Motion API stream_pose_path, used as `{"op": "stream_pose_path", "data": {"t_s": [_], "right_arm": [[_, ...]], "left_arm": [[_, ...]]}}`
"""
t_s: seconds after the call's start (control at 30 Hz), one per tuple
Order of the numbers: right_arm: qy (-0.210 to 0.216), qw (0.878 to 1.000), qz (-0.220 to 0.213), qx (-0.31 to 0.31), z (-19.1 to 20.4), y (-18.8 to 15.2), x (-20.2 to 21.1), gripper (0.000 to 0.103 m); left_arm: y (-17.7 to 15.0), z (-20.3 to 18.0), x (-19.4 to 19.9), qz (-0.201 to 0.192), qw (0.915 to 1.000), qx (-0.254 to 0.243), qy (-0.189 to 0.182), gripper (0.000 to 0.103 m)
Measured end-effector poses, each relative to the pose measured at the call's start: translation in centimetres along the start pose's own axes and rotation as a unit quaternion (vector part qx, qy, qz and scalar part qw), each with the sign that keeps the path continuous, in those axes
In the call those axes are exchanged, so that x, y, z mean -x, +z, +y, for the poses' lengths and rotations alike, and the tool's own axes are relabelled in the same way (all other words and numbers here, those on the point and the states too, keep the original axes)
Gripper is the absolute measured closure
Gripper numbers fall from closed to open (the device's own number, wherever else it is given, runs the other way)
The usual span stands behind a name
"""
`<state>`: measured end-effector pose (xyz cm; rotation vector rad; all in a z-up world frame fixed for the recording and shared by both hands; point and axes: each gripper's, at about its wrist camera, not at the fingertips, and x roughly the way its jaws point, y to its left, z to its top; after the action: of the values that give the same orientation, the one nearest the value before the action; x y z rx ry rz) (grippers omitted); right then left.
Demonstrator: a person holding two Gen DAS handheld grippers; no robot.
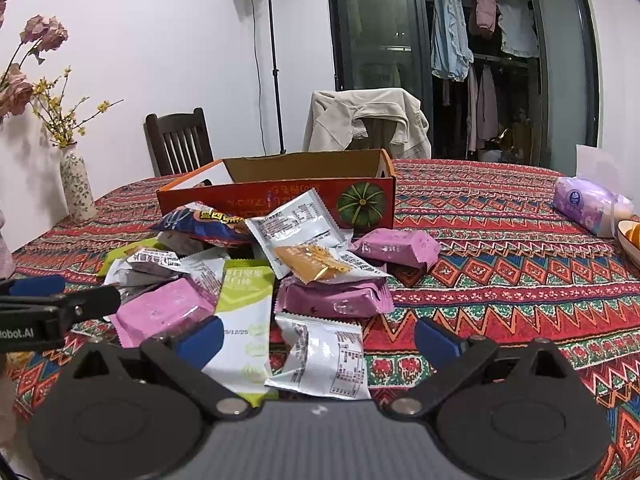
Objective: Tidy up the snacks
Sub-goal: 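Grasp the pink packet with the left gripper while the right grasps a silver wrapper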
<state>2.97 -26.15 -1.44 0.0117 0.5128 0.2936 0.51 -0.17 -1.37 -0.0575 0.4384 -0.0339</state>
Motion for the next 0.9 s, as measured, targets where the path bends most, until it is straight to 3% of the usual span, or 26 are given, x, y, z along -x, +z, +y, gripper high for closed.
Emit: {"op": "stream_pose_path", "data": {"t_s": [0.1, 0.2, 0.5, 0.6, 0.73, 0.9], "right_arm": [[-0.002, 1.0, 0.007, 0.0, -0.3, -0.1, -0.5, 0.01], [-0.003, 1.0, 0.014, -0.002, -0.6, -0.2, -1.1, 0.023], [0.006, 0.999, 0.046, -0.007, -1.8, -0.6, -3.2, 0.039], [0.003, 0.999, 0.044, 0.0, -1.8, -0.7, -3.5, 0.04], [0.011, 0.999, 0.04, 0.016, -1.7, -0.9, -3.5, 0.056], [0.008, 0.998, 0.027, 0.048, -1.2, -1.1, -3.1, 0.06]], "left_arm": [[0.0, 0.1, -0.1, 0.002, 1.0, 0.001, 0.0, 0.0], [-0.1, 0.1, -0.2, 0.004, 1.0, 0.002, 0.001, 0.0], [-0.1, -0.1, -0.7, 0.013, 0.9999, 0.002, 0.004, 0.0], [-0.1, -0.3, -0.9, 0.015, 0.9999, 0.002, 0.006, 0.0], [-0.1, -0.5, -1.2, 0.02, 0.9998, 0.002, 0.007, 0.0], [0.0, -0.7, -1.7, 0.03, 0.9995, 0.002, 0.007, 0.0]]}}
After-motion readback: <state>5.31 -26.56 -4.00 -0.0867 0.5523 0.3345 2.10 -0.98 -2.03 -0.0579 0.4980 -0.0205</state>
